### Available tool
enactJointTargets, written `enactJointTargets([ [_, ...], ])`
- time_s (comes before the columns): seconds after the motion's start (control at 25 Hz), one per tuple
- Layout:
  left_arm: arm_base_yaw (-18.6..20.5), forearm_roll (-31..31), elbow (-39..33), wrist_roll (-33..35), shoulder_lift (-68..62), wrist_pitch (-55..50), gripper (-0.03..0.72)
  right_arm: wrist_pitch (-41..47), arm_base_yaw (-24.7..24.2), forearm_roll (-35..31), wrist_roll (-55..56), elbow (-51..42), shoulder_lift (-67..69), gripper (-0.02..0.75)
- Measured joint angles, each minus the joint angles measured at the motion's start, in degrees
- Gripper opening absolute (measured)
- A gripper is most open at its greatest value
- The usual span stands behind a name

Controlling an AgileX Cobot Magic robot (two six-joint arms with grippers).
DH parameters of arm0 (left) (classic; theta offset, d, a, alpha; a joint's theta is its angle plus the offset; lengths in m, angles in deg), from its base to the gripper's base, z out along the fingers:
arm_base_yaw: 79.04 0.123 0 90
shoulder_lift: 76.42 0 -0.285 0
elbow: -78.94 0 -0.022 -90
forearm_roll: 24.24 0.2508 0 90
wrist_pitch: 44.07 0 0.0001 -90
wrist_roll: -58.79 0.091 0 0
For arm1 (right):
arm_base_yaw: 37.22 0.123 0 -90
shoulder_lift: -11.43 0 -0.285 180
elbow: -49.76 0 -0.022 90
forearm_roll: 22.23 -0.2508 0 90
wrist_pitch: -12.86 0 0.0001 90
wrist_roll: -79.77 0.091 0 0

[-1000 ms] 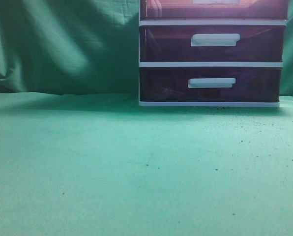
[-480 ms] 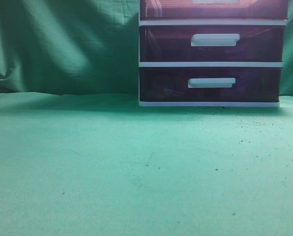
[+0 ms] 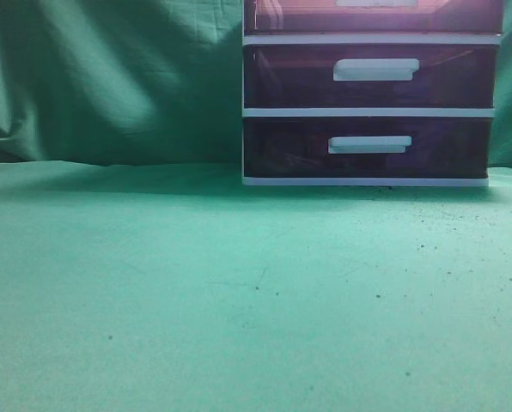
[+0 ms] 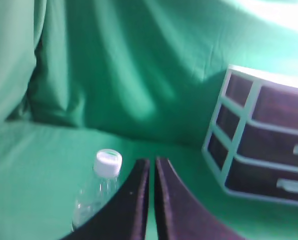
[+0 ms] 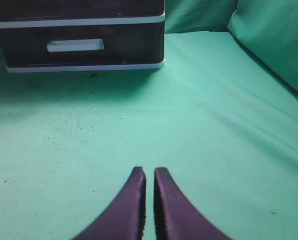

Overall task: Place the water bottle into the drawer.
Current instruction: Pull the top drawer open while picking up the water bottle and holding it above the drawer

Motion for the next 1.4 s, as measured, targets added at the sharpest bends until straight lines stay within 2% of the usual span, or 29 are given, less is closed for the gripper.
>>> enactJointTargets([
  [0.12, 0.0, -0.26, 4.27, -0.63, -6.08, -4.59, 0.0, 0.0, 0.0, 0.0, 0.0, 0.0, 0.0, 0.046],
  [0.16, 0.0, -0.26, 4.99, -0.85, -7.65, -5.3, 0.049, 0.0, 0.0, 0.0, 0.0, 0.0, 0.0, 0.046],
  [0.24, 0.0, -0.41, 5.87, -0.86, -9.58, -5.58, 0.049, 0.0, 0.0, 0.0, 0.0, 0.0, 0.0, 0.046],
  [0.28, 0.0, -0.28, 6.12, -0.86, -10.4, -6.04, 0.0, 0.0, 0.0, 0.0, 0.0, 0.0, 0.0, 0.046],
  [0.52, 0.0, 1.29, 9.7, 4.12, -18.62, -14.48, 0.0, 0.0, 0.0, 0.0, 0.0, 0.0, 0.0, 0.046],
  [0.6, 0.0, 1.66, 11.15, 5.28, -22.46, -16.88, 0.104, 0.0, 0.0, 0.0, 0.0, 0.0, 0.0, 0.046],
  [0.84, 0.0, 2.05, 13.53, 5.8, -31.48, -16.44, 0.585, 0.0, 0.0, 0.0, 0.0, 0.0, 0.0, 0.046],
  [0.88, 0.0, 2.33, 13.53, 5.8, -32.74, -15.53, 0.629, 0.0, 0.0, 0.0, 0.0, 0.0, 0.0, 0.046],
  [0.92, 0.0, 2.42, 13.53, 5.8, -34.02, -14.68, 0.656, 0.0, 0.0, 0.0, 0.0, 0.0, 0.0, 0.046],
  [1.24, 0.0, 2.71, 14.12, 5.8, -45.37, -5.12, 0.645, 0.0, 0.0, 0.0, 0.0, 0.0, 0.0, 0.046],
  [1.4, 2.63, 2.56, 14.54, 5.8, -51.28, -2.06, 0.645, 0.0, 0.0, 0.0, 0.0, 0.0, 0.0, 0.046],
])
